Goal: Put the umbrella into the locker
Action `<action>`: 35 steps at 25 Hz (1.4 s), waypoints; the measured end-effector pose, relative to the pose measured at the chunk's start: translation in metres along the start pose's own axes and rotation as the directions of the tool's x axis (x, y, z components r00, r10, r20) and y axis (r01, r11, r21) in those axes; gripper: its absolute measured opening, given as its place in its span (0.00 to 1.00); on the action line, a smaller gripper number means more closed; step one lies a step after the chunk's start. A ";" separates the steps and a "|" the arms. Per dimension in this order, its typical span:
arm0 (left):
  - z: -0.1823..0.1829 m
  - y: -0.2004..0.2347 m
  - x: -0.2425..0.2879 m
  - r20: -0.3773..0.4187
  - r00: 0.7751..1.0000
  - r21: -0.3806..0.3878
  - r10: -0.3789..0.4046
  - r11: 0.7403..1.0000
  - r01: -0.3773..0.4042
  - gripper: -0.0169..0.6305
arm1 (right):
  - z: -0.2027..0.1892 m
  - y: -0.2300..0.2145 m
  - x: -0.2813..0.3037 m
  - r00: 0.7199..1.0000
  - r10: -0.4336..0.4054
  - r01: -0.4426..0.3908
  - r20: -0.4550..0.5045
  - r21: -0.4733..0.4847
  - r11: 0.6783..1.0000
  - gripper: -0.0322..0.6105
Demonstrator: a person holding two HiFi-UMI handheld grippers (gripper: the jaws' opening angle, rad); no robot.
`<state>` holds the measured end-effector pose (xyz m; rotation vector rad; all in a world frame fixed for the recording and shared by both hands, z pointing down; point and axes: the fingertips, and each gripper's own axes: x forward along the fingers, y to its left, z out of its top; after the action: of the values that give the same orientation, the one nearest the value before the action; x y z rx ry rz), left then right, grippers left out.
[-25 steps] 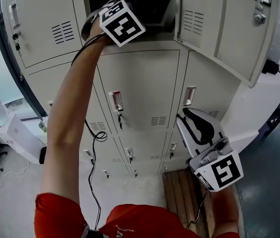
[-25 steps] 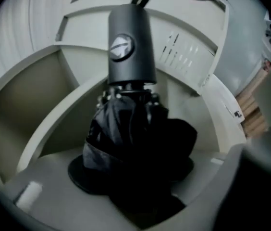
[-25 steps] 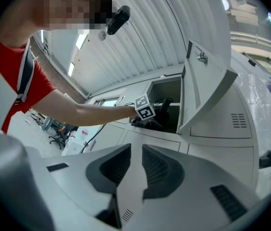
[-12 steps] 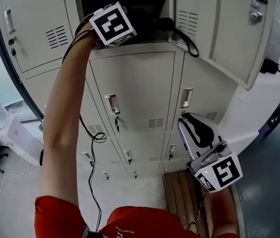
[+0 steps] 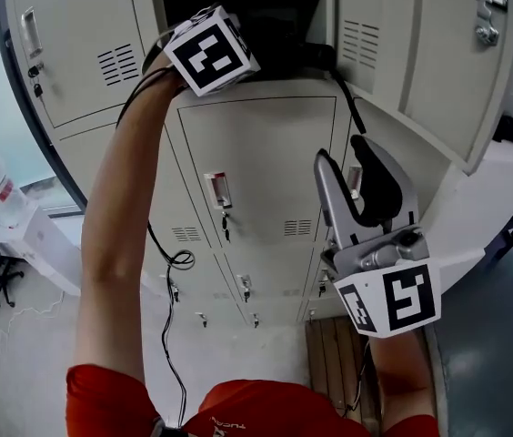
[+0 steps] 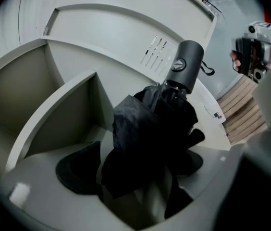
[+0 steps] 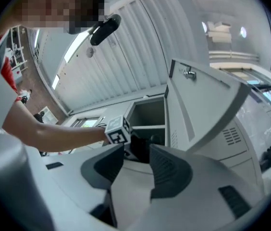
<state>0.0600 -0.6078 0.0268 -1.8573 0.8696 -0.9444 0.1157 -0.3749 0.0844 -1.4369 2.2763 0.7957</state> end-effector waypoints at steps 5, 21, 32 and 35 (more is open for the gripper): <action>-0.002 -0.006 -0.007 0.022 0.999 -0.033 -0.023 0.999 0.024 0.66 | 0.000 -0.017 0.058 0.998 -0.069 0.069 -0.004 0.001 0.998 0.27; -0.022 -0.005 -0.051 -0.018 0.951 0.234 0.308 0.926 -0.296 0.66 | -0.026 -0.038 0.113 0.981 -0.117 0.128 -0.153 0.062 0.990 0.22; 0.009 -0.034 -0.081 0.328 0.926 0.006 0.186 0.980 -0.199 0.65 | -0.062 -0.049 0.137 0.916 -0.183 0.179 -0.355 -0.045 0.983 0.30; 0.009 -0.024 -0.082 0.344 0.907 -0.166 0.245 0.966 -0.197 0.57 | -0.067 -0.051 0.139 0.913 -0.175 0.184 -0.367 -0.012 0.983 0.30</action>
<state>0.0336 -0.5261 0.0236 -1.9109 0.9019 -0.3931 0.1025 -0.5328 0.0464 -1.8859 2.3520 0.4728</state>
